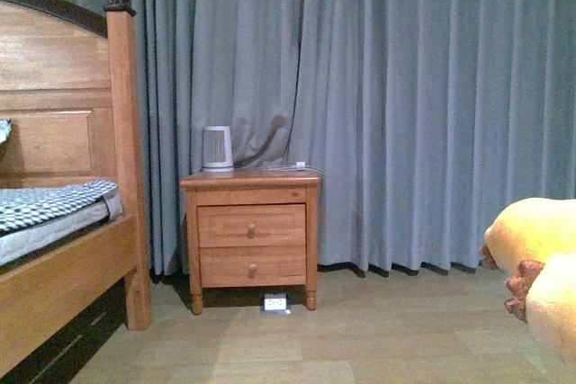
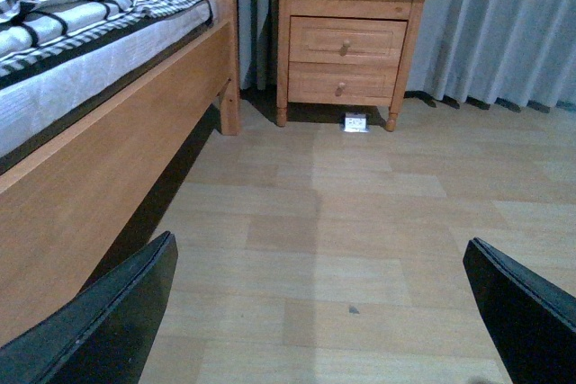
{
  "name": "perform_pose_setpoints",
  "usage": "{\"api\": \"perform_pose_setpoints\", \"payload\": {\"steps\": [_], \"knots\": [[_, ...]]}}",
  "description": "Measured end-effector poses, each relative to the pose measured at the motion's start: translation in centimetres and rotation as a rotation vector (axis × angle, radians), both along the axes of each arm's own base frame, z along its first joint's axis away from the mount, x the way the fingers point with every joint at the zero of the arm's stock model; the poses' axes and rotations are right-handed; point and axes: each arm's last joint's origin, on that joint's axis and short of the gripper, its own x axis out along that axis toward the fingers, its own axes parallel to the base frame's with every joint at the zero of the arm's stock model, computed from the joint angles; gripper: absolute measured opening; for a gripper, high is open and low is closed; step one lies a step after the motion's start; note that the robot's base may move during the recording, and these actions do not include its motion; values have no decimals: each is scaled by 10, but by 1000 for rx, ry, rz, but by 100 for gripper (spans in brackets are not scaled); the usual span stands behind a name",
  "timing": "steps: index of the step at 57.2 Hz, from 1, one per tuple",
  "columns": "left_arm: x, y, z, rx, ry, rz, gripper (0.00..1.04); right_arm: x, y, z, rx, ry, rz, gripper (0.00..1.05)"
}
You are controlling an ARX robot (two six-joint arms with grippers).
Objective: Put away toys
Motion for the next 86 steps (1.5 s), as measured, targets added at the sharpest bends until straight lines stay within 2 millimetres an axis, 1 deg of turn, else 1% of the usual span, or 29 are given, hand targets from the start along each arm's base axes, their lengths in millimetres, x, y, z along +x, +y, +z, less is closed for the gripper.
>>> {"api": "perform_pose_setpoints", "payload": {"steps": [86], "knots": [[0,0,0,0,0,0,99,0,0,0,0,0,2,18]]}}
